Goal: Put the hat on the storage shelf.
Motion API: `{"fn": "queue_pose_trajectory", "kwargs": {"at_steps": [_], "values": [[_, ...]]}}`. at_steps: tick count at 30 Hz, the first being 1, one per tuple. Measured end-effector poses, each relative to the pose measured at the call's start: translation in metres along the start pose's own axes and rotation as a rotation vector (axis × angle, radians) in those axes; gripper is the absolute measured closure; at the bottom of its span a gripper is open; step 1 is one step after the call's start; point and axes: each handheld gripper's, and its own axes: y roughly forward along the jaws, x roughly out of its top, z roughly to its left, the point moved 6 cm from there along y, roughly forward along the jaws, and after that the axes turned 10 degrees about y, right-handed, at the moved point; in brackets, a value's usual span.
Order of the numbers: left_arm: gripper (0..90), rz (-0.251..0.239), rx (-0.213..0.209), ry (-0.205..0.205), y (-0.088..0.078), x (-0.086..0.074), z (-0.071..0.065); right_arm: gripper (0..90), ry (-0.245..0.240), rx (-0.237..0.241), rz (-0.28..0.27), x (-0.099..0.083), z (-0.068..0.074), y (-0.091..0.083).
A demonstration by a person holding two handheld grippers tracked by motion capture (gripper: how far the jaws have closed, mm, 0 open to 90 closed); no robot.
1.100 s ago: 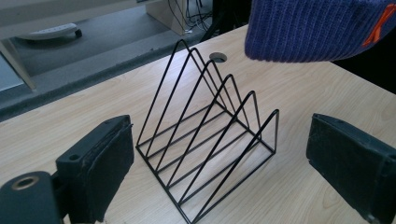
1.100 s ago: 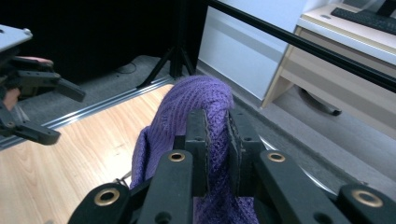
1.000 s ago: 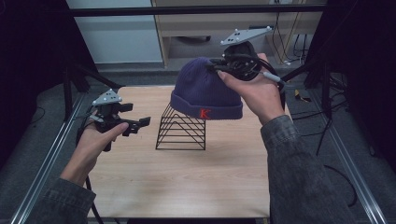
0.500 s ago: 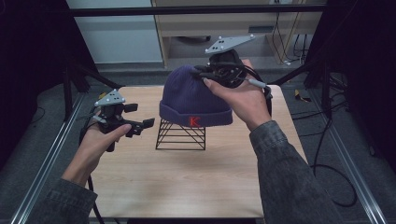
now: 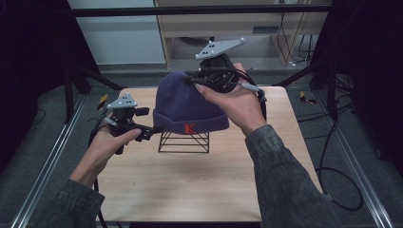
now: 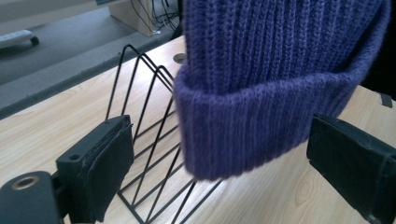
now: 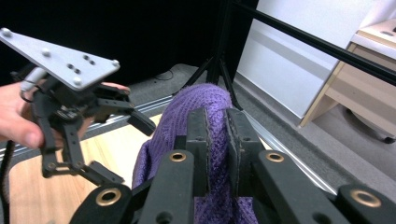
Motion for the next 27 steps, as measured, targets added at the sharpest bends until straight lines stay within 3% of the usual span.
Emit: {"fn": "queue_pose_trajectory", "kwargs": {"at_steps": [8, 11, 13, 14, 15, 16, 21, 27], "values": [[12.1, 0.001, -0.058, -0.029, 0.01, 0.0, -0.001, 81.1, 0.001, 0.023, -0.005, 0.001, 0.005, 0.003], [24.6, -0.006, -0.056, -0.007, 0.013, 0.001, -0.002, 81.2, 0.001, 0.027, -0.002, 0.001, 0.005, 0.004], [39.5, -0.006, -0.053, 0.004, 0.013, 0.002, -0.002, 81.2, 0.003, 0.029, -0.003, 0.001, 0.004, 0.004], [51.3, -0.005, -0.047, 0.003, 0.013, 0.003, -0.002, 81.2, 0.002, 0.028, -0.002, 0.001, 0.003, 0.005], [51.3, -0.011, -0.048, 0.004, 0.013, 0.004, -0.002, 81.2, 0.002, 0.028, -0.002, 0.001, 0.003, 0.005], [57.2, -0.016, -0.048, 0.004, 0.013, 0.005, -0.003, 81.1, 0.002, 0.026, -0.002, 0.001, 0.003, 0.005], [68.1, -0.021, -0.001, -0.002, 0.012, 0.009, 0.0, 81.0, -0.006, -0.001, -0.005, 0.001, -0.005, 0.005], [69.5, -0.036, 0.084, -0.017, 0.009, 0.019, 0.01, 80.9, 0.013, -0.035, -0.018, 0.002, -0.021, 0.008]]}}
